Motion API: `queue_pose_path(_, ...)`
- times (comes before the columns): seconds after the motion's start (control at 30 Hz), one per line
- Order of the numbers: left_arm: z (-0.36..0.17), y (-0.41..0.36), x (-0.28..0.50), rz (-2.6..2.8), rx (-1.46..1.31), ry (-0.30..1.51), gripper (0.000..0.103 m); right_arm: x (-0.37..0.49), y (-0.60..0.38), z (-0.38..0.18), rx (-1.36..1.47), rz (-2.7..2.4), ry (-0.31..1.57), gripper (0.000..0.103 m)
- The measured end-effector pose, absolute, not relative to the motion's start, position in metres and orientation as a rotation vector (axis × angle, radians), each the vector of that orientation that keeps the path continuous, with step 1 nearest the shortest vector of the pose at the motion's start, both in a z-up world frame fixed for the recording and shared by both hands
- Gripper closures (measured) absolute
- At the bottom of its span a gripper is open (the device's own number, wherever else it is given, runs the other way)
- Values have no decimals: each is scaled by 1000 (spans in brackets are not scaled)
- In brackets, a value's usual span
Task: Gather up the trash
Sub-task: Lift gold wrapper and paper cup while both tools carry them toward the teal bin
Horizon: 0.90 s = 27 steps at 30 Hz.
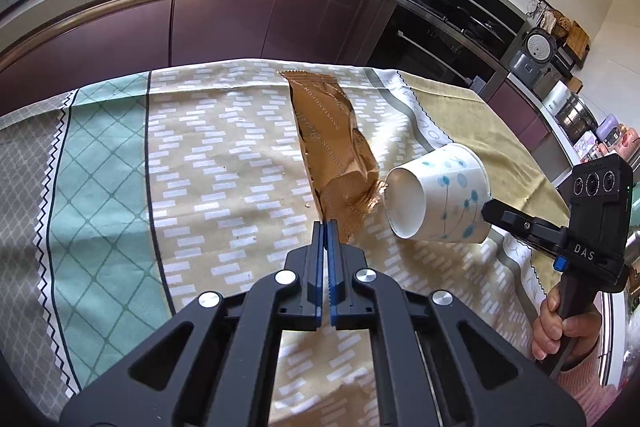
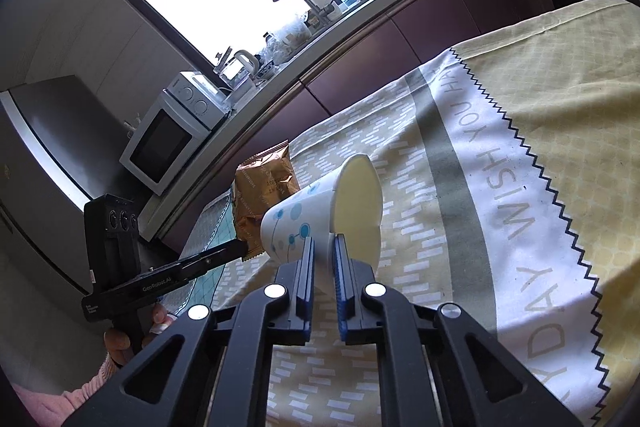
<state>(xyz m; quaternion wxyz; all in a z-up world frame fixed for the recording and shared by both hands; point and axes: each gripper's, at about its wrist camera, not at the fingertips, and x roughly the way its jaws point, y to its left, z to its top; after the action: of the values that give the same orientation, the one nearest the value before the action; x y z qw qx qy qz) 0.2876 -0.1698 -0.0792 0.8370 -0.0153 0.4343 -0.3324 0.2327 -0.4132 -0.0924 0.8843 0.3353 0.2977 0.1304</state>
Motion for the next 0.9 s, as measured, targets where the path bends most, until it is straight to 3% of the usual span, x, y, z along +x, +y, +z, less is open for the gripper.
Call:
queue_pose_path(0.17, -70, -135, 271, -696, -71, 900, 101, 228, -401, -78, 671, 308, 588, 101)
queue_pose_path(0.9, -44, 44, 182, -525, -160, 800, 101, 227, -290, -32, 556, 544, 571, 101)
